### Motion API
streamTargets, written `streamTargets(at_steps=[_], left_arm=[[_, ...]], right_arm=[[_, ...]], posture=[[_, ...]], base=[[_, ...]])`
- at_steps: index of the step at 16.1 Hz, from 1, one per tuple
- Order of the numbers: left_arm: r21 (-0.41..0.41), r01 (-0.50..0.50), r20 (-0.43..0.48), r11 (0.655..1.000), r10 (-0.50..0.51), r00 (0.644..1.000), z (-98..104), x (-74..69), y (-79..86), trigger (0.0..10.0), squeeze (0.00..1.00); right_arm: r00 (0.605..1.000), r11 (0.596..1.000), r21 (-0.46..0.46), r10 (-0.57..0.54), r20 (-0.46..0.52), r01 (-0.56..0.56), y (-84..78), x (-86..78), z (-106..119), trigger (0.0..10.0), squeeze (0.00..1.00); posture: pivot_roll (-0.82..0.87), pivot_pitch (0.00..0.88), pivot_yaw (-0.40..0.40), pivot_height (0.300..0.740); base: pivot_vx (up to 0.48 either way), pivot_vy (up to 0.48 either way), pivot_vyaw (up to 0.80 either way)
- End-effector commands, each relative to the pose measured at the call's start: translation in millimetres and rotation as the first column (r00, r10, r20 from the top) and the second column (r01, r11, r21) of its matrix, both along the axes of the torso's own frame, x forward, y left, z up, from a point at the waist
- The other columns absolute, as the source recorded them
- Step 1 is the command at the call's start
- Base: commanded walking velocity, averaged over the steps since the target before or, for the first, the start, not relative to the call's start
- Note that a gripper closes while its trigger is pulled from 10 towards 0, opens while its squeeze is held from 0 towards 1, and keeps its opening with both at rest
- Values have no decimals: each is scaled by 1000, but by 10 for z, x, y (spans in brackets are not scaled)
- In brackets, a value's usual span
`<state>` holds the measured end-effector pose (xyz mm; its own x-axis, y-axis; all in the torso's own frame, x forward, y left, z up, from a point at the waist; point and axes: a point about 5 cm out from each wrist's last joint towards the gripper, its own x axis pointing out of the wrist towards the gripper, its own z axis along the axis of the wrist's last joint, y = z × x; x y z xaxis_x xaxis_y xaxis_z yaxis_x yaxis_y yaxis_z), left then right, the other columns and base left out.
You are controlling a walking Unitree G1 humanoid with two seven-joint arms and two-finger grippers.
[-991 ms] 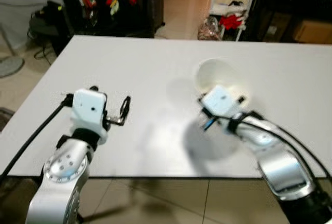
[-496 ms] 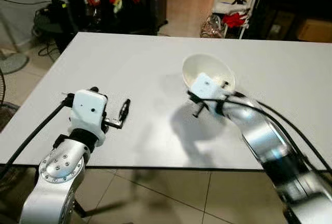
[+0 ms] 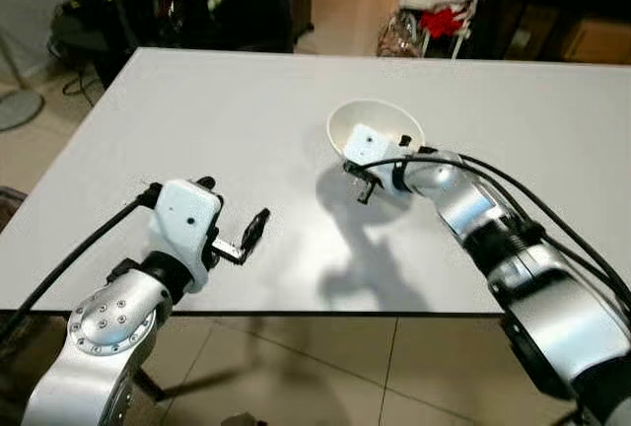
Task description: Setting the table
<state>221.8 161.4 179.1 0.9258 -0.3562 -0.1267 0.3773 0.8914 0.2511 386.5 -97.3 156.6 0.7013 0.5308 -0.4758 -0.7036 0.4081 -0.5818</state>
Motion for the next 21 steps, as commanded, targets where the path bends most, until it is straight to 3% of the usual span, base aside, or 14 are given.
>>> streamTargets(at_steps=[1, 7, 8, 9, 10, 11, 13, 18, 20, 21], left_arm=[[5, 41, -13, 999, -41, 999, 17, -51, -34, 10000, 0], [-33, 91, -47, 995, -93, 995, 10, -94, -91, 10000, 0], [-37, 96, -49, 995, -98, 994, 5, -93, -111, 10000, 0], [-40, 99, -49, 994, -101, 994, 6, -87, -121, 10000, 0], [-42, 101, -48, 994, -103, 994, 8, -83, -126, 10000, 0], [-43, 103, -46, 994, -105, 993, 12, -76, -131, 10000, 0], [-41, 104, -44, 994, -106, 993, 16, -70, -128, 10000, 0], [-34, 103, -38, 994, -104, 994, 25, -77, -117, 10000, 0], [-64, 76, -17, 995, -78, 997, 54, -95, -74, 10000, 0], [-85, 60, -9, 995, -61, 998, 64, -88, -55, 10000, 0]], right_arm=[[998, 1000, -14, 16, 56, -15, 51, 51, 98, 10000, 0], [998, 998, -63, 29, 63, -25, 65, 88, 78, 10000, 0], [998, 998, -65, 32, 59, -28, 62, 91, 76, 10000, 82], [998, 997, -68, 31, 61, -27, 58, 93, 71, 10000, 506], [998, 997, -69, 30, 61, -26, 57, 93, 69, 10000, 588], [998, 998, -66, 25, 66, -20, 53, 97, 72, 10000, 918], [997, 998, -61, 20, 74, -15, 55, 104, 83, 10000, 1000], [994, 998, -56, 36, 100, -31, 64, 112, 128, 10000, 1000], [989, 996, 15, 89, 118, -92, 62, 99, 236, 10000, 1000], [987, 989, 100, 96, 127, -109, 47, 86, 303, 10000, 1000]], posture=[[77, 68, -4, 740], [73, 69, -8, 740], [69, 66, -9, 740], [67, 62, -9, 740], [67, 62, -9, 740], [67, 59, -9, 740], [68, 56, -8, 740], [72, 37, -8, 740], [68, 4, -7, 740], [62, 0, -2, 740]], base=[[0, 0, 0], [0, 0, 0], [0, 0, 0], [0, 0, 0], [0, 0, 0], [0, 0, 0], [0, 0, 0], [0, 0, 0], [0, 0, 0], [0, 0, 0]])
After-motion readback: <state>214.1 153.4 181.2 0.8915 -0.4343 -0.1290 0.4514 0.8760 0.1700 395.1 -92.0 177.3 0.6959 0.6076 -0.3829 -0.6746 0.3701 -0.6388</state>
